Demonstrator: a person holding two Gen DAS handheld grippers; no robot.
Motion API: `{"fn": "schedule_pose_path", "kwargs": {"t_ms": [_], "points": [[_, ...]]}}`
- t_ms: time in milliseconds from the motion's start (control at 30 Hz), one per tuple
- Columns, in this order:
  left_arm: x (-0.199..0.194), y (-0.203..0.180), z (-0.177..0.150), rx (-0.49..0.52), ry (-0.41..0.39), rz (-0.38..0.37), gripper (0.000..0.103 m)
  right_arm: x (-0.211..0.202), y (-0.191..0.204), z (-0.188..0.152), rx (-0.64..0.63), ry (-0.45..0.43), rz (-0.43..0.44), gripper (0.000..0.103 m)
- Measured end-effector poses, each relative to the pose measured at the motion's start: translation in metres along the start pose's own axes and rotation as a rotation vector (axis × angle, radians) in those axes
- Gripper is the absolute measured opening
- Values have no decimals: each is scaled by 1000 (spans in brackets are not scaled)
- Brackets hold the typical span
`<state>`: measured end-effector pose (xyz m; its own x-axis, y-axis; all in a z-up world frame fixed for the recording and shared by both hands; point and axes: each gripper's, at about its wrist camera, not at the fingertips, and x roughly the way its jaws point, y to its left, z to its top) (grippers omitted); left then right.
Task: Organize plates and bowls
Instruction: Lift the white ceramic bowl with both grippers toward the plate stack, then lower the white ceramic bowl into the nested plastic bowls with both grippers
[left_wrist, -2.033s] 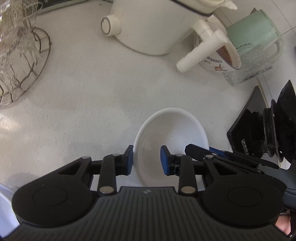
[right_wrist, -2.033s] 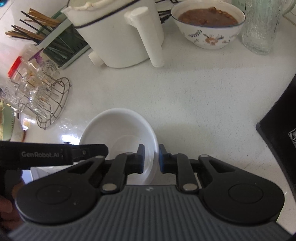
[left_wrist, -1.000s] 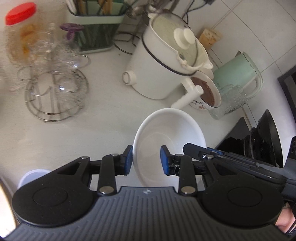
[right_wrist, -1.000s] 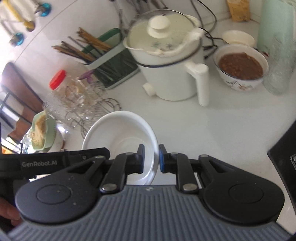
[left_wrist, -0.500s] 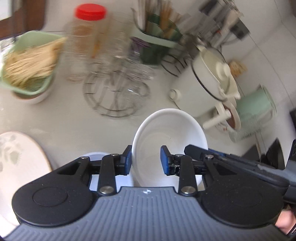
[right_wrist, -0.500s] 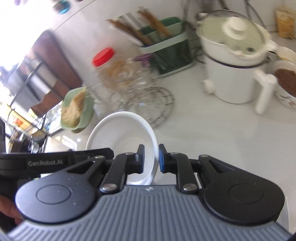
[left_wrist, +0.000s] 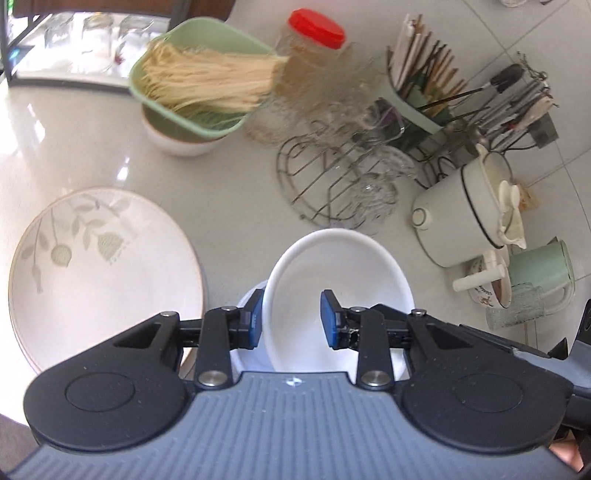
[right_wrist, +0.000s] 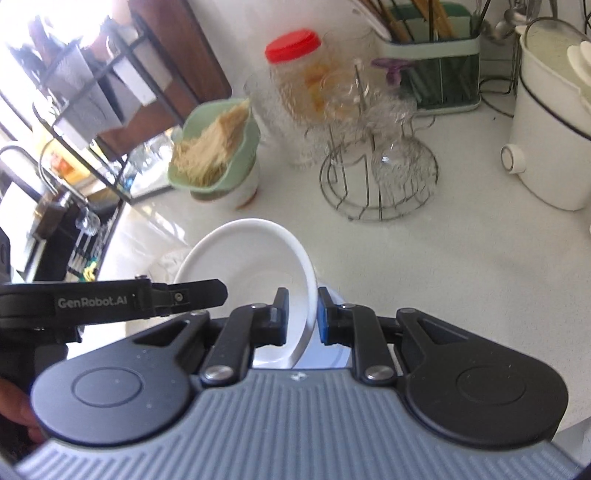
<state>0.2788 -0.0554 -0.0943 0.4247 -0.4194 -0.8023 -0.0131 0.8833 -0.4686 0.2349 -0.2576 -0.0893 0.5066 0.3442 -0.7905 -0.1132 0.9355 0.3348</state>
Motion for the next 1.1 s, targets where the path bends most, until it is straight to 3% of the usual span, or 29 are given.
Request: {"fn": "schedule_pose_path", "kwargs": {"t_ms": [400, 700, 767, 833, 1100], "points": [[36, 10, -15, -24, 43, 44, 36, 33, -2, -20, -7, 85, -76, 20], [50, 14, -18, -39, 61, 80, 36, 40, -17, -22, 48, 75, -76, 21], [50, 15, -18, -38, 62, 81, 37, 41, -19, -20, 73, 74, -85, 30], [47, 16, -17, -44, 57, 86, 37, 39, -20, -18, 81, 61, -79, 48], [39, 20, -24, -61, 38, 98, 37, 52, -26, -14, 88, 101, -62, 50]]}}
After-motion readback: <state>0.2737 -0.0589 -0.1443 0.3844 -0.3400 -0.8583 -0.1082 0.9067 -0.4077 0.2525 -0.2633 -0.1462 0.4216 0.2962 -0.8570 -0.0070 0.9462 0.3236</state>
